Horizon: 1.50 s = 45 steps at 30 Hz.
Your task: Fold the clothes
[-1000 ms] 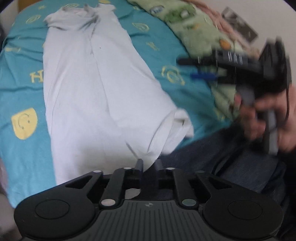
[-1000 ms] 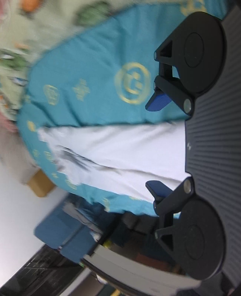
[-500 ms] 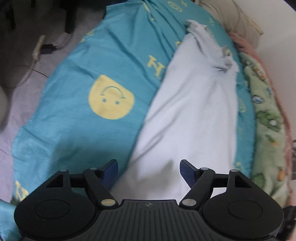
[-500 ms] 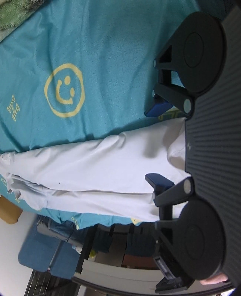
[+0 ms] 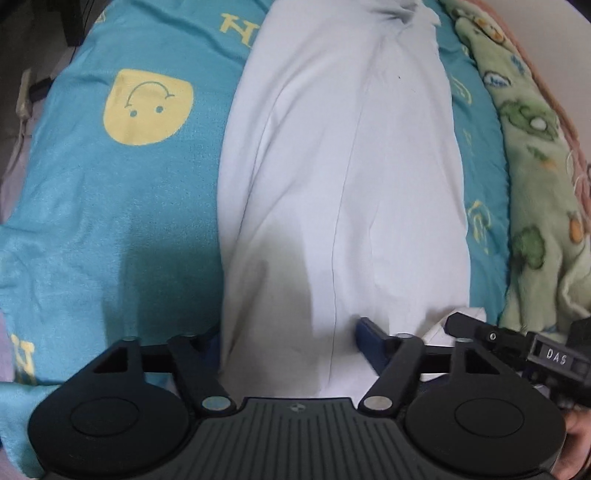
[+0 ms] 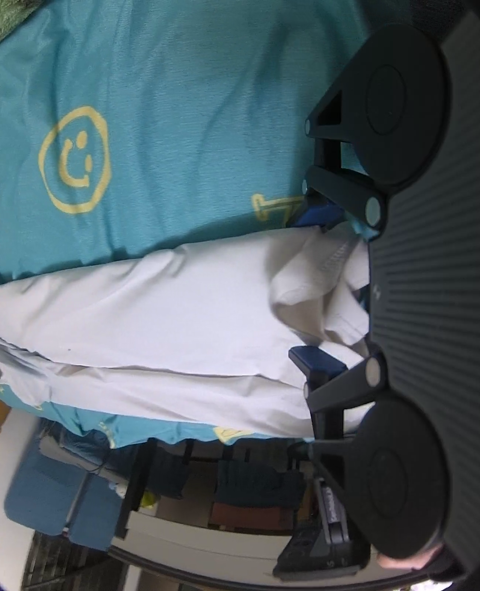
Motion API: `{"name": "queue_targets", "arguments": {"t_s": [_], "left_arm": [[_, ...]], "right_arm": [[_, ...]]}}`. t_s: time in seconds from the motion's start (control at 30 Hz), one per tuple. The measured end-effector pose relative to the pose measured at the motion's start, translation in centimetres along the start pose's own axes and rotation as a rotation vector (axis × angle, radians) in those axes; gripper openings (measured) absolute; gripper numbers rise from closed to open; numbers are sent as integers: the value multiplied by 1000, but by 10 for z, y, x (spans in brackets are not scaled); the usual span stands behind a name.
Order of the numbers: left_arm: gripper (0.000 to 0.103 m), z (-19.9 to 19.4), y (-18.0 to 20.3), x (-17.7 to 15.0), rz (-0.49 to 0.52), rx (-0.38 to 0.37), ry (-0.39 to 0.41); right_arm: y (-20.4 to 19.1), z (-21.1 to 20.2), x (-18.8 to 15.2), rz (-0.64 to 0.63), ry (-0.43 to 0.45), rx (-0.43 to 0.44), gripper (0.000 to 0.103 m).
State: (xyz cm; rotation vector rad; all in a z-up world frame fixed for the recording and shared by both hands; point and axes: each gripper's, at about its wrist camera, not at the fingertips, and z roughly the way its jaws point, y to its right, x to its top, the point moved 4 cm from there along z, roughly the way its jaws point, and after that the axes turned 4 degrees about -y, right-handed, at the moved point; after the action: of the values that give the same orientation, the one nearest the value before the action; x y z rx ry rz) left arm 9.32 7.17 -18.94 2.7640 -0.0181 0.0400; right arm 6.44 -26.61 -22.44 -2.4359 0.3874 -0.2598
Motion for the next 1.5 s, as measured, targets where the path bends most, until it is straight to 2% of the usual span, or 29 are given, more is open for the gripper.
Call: {"name": "queue_targets", "arguments": {"t_s": [0.03, 0.07, 0.13, 0.2, 0.27, 0.33, 0.4, 0.5, 0.63, 0.8, 0.9, 1.07, 1.2, 1.33, 1.5], "left_arm": [[49, -1, 1, -1, 1, 9, 3], [42, -1, 1, -3, -2, 2, -1], [16, 1, 2, -6, -7, -34, -21], [13, -2, 6, -9, 14, -40, -5], [10, -11, 9, -9, 14, -75, 31], [9, -22, 11, -9, 6, -123, 70], [8, -33, 13, -9, -2, -170, 110], [8, -53, 18, -12, -14, -236, 175], [7, -106, 35, -33, -30, -297, 303], [6, -169, 53, -68, -50, -360, 443], [6, -189, 55, -99, -54, -362, 474], [6, -191, 57, -137, -87, -357, 469], [6, -190, 58, -163, -113, -350, 468], [7, -184, 66, -145, -121, -317, 483], [7, -175, 82, -82, -101, -229, 493]], "right_arm": [[-3, 2, -2, -19, -12, -12, 62], [-7, 5, -5, -49, -31, -28, 52], [-16, 11, -12, -113, -68, -62, 30], [-30, 15, -20, -217, -83, -97, 19], [-40, 13, -26, -269, -74, -115, 13], [-45, 4, -25, -260, -51, -88, 12], [-53, -11, -21, -256, -6, -26, 11], [-65, -43, -15, -257, 87, 33, 11], [-75, -91, -14, -227, 218, 97, 10], [-74, -135, -33, -176, 346, 162, 10], [-69, -157, -53, -170, 391, 175, 10], [-63, -182, -90, -191, 421, 159, 10], [-59, -188, -100, -179, 440, 150, 10], [-56, -186, -90, -143, 460, 162, 10], [-56, -174, -55, -106, 475, 145, 10]]}}
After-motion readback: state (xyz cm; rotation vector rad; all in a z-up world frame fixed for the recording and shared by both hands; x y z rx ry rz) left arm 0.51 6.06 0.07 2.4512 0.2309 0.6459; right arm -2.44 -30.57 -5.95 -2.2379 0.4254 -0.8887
